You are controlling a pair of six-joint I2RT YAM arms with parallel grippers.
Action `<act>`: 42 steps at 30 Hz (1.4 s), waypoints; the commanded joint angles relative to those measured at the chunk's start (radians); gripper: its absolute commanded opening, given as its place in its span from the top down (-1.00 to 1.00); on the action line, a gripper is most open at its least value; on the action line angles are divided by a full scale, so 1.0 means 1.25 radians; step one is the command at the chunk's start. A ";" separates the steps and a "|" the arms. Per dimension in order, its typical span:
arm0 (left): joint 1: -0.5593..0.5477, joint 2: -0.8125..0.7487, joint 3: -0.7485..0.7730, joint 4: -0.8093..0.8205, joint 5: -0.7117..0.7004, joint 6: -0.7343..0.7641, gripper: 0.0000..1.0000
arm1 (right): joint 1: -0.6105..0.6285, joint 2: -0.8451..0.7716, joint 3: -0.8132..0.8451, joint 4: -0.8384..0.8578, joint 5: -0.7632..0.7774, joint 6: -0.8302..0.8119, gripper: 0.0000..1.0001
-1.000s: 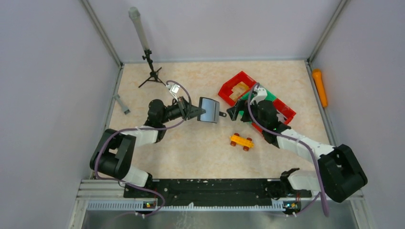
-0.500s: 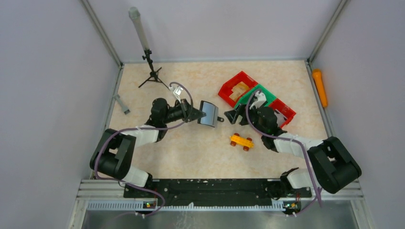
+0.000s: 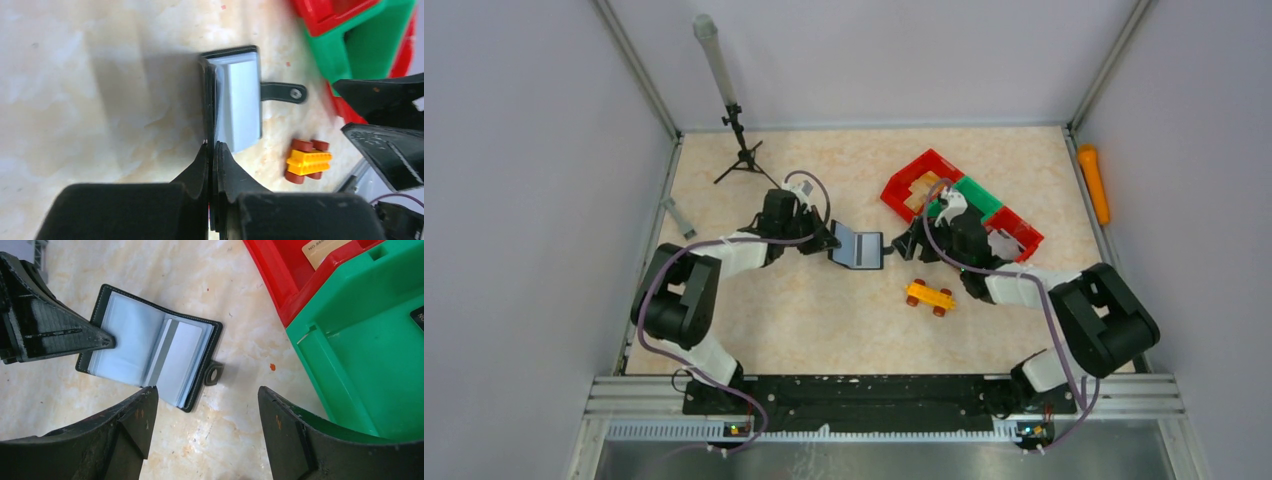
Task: Take the credit cards out of the card holder
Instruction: Remove the credit card from the card holder.
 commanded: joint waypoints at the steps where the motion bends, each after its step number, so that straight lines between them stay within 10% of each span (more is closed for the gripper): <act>1: 0.001 0.005 0.053 -0.132 -0.088 0.062 1.00 | -0.001 0.031 0.064 -0.046 -0.007 -0.018 -0.48; 18: -0.001 0.047 0.086 -0.184 -0.069 0.073 1.00 | 0.049 0.166 0.149 -0.073 -0.026 -0.008 -0.27; 25: 0.000 0.016 0.073 -0.204 -0.153 0.070 0.99 | 0.058 0.220 0.184 -0.092 -0.012 0.000 0.36; 33: -0.003 -0.099 0.033 -0.216 -0.311 0.086 -0.18 | 0.057 0.178 0.165 -0.096 0.012 -0.011 0.93; 42: -0.092 -0.194 -0.028 -0.054 -0.217 0.165 -0.18 | 0.057 0.159 0.153 -0.075 -0.016 -0.010 0.95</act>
